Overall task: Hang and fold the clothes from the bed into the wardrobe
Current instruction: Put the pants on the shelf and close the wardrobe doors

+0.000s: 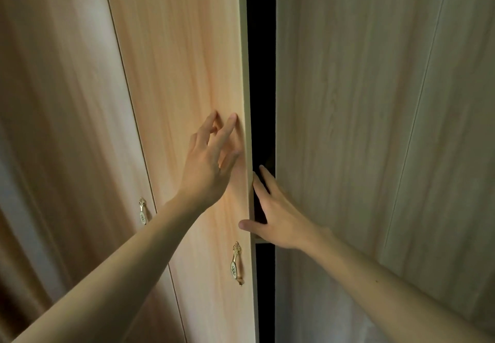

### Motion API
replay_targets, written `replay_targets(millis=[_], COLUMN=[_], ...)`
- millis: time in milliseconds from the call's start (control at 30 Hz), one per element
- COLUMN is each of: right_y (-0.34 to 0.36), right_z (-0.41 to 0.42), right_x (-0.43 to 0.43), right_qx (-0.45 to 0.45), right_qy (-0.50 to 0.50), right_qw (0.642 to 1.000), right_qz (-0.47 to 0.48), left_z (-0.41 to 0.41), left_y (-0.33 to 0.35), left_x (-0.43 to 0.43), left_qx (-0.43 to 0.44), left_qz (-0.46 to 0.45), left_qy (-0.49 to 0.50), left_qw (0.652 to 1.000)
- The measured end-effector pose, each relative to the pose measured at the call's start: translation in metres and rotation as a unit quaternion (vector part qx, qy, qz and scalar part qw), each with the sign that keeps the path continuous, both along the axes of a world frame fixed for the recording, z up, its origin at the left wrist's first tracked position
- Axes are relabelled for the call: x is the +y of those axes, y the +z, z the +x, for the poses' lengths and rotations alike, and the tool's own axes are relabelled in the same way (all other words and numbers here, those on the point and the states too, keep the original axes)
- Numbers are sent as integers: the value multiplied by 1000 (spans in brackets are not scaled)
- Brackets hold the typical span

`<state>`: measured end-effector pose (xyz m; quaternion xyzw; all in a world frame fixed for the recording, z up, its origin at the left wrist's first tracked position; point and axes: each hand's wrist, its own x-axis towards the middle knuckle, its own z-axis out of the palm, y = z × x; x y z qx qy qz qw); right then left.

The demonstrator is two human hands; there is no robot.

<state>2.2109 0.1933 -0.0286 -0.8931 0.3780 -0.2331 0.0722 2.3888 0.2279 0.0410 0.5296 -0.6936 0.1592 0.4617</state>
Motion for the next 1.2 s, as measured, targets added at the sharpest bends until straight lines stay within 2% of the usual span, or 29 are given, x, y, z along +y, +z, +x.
replay_targets(millis=[300,533,700,1000,1200], right_y=[-9,-12,-9,-1,6], right_z=[-10,-18,-25,-20,-19], right_x=[-44,-78,-101,-133,-163], right_qx=[-11,14,6,14,-2], right_qy=[1,-22,-12,-64,-110], right_qw=[1000,999,999,997,983], right_qz=[-18,-41,-40,-40,-145], left_z=[-24,-45,-47,-35,-25], left_y=[9,7,4,-2,-7], left_x=[-30,-54,-75,-116,-138], left_qx=[-40,-46,-104,-154,-185], left_qz=[27,41,44,31,3], left_qy=[57,111,166,180,183], left_qw=[997,992,980,971,966])
